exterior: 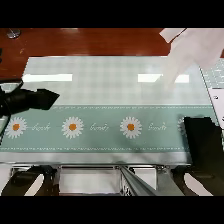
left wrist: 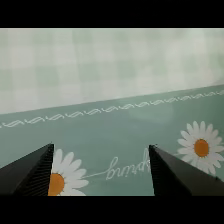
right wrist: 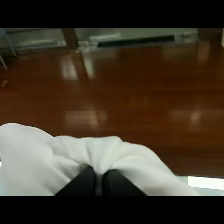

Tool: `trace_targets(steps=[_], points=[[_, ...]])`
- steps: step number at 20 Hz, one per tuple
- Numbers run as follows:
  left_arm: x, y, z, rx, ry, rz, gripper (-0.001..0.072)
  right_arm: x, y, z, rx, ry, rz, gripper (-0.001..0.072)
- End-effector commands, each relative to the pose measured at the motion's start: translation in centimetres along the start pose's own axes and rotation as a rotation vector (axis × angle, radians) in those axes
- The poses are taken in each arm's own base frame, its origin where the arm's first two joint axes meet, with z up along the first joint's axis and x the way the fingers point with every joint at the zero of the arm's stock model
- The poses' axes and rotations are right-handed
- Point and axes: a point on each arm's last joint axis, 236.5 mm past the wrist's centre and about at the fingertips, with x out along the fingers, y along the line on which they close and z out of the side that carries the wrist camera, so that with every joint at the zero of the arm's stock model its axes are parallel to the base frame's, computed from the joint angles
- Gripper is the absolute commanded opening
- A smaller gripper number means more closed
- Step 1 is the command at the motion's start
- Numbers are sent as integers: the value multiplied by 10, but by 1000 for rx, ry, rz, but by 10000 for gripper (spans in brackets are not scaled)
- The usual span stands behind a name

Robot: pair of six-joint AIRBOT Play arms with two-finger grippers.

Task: Fold the shirts.

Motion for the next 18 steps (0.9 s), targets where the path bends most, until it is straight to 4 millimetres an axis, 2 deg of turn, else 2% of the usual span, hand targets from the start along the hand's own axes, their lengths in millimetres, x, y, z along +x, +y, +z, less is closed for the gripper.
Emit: trace_targets(steps=[1, 3, 5, 7, 10, 12, 13, 14, 15, 16, 17, 18], points=[[-7, -19, -22, -7, -23, -74, 702, -60, 69, 6, -87, -26, 155, 22], [-5, -18, -21, -10, -25, -73, 702, -59, 107, -28, -109, 90, 275, 22], [-4, -17, -16, -14, -41, -71, 702, -42, 149, -83, -93, 225, 392, 22], [-2, -13, -8, -11, -69, -53, 702, -11, 187, -163, -30, 385, 456, 22], [0, 6, -2, 1, -88, 14, 702, 36, 248, -306, 92, 637, 496, 23], [2, 10, -4, -37, -76, 20, 702, 51, 291, -384, 137, 791, 532, 23], [5, 11, -5, -49, -66, 20, 702, 59, 308, -412, 170, 851, 537, 100], [6, 11, -6, -50, -59, 20, 702, 68, 315, -427, 212, 904, 531, 465], [8, 12, -6, -51, -55, 23, 702, 78, 311, -427, 205, 939, 536, 624], [8, 15, -6, -51, -55, 31, 702, 91, 290, -409, 177, 941, 527, 628], [7, 16, -9, -46, -40, 38, 703, 104, 256, -381, 158, 926, 485, 627], [7, 18, -17, -45, -5, 45, 702, 114, 201, -345, 145, 891, 397, 627]])
